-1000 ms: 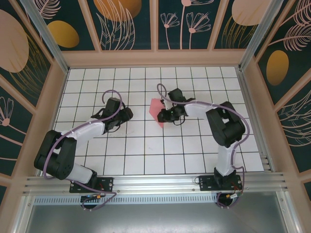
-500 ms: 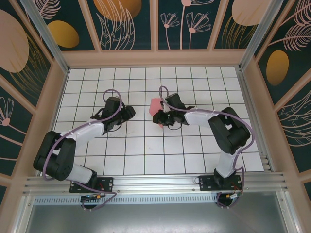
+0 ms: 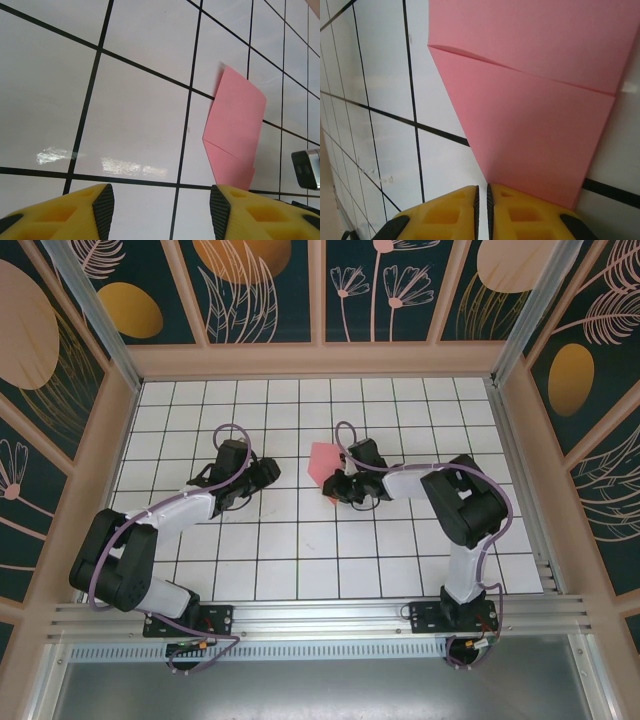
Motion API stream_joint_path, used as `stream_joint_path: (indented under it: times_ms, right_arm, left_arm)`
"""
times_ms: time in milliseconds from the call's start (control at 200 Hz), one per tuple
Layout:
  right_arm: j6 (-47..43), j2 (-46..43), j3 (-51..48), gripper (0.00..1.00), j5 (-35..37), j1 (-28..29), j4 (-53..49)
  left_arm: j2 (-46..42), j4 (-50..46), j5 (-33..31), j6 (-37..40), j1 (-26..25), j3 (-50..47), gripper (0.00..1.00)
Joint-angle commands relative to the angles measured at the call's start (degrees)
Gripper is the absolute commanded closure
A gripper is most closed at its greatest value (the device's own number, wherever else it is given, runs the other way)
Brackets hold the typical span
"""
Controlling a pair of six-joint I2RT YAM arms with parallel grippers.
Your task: Fold a paper plane with a square sheet of paper (pick it up from the middle)
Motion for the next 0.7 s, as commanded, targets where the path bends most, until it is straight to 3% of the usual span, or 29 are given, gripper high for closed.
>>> stream_joint_path:
  times_ms: [0,180,325,490,626,696]
  right_arm:
    - [-6.2,2.2,-2.4,0.84,-1.8,-0.5,-3.9]
    - [-16.8,0.7,-4.9,0.84,-7.0,-0.8,-9.7]
    - [-20.3,-5.6,-6.1,0.84,-8.1,-0.8,-10.2]
    - [-12.5,-11.6,-3.9,0.81,-0.1,-0.8,-9.3]
    - [-2.1,-11.2,-2.9,0.81,10.8,-0.7,-9.5]
    - [1.6,-10.5,-2.8,0.81,12.4,-0.3,-8.4]
  left_arm:
    - [0.2,2.2,2.0,-0.2,0.4,-0.5,0.45]
    - [0.6,7.0,8.0,0.5,0.3,-1.2,0.51]
    - [1.5,10.4,11.2,-0.2,0.1,-1.7,0.57]
    - [2.1,11.2,11.0,-2.0,0.0,-2.0,0.58]
    - [2.4,12.5,10.7,-4.5,-0.4,-3.0,0.57]
    - [2.9,12.7,10.6,-5.1,-0.7,-3.2,0.56]
